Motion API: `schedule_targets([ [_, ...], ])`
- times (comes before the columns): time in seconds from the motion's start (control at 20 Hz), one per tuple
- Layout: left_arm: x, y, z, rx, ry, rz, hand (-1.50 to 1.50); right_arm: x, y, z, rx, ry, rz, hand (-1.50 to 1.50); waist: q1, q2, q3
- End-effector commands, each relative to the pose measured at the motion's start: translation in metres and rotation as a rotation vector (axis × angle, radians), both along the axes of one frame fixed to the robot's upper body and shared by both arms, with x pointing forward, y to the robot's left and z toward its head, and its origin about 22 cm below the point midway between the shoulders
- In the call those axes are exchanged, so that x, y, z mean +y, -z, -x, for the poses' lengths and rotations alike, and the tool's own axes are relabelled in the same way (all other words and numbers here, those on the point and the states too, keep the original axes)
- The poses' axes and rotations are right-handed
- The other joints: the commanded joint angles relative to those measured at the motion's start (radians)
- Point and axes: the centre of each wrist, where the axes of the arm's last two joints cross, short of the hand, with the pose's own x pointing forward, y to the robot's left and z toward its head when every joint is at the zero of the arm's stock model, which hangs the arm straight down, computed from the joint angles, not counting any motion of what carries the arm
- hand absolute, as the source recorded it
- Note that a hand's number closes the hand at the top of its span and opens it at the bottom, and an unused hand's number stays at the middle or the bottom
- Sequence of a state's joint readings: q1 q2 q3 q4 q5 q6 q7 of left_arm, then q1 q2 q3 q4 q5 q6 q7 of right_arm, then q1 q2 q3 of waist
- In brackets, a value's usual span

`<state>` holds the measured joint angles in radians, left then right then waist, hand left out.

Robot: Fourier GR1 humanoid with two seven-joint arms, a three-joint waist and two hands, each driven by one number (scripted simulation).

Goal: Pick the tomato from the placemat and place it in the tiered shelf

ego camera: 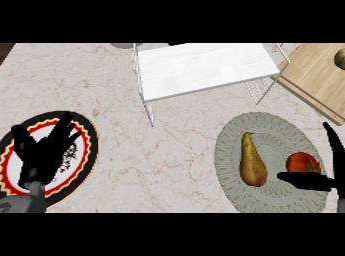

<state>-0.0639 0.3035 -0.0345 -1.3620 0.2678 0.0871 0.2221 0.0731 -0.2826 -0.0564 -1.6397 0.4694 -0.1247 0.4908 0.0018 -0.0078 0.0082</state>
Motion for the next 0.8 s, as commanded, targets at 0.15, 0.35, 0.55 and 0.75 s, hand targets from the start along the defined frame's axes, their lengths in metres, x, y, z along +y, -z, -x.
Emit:
schedule_targets([
  [0.15, 0.001, 0.003, -0.005, 0.071, 0.001, 0.006, 0.0, 0.008, 0.016, -0.013, 0.12, -0.289, 0.14, 1.5, 0.006, 0.01, -0.008],
  [0.35, 0.006, 0.017, 0.006, 0.087, 0.001, 0.025, 0.0, 0.022, 0.028, -0.002, 0.028, -0.261, 0.017, 1.5, -0.003, 0.008, -0.008],
  [0.55, 0.003, -0.002, 0.02, 0.087, -0.013, -0.008, 0.0, 0.017, 0.009, 0.0, -0.073, -0.249, 0.033, 1.5, 0.0, 0.006, -0.008],
  [0.75, -0.001, 0.017, 0.018, 0.092, -0.012, 0.002, 0.0, 0.042, -0.013, 0.026, -0.228, -0.24, 0.083, 1.5, -0.016, 0.003, -0.009],
])
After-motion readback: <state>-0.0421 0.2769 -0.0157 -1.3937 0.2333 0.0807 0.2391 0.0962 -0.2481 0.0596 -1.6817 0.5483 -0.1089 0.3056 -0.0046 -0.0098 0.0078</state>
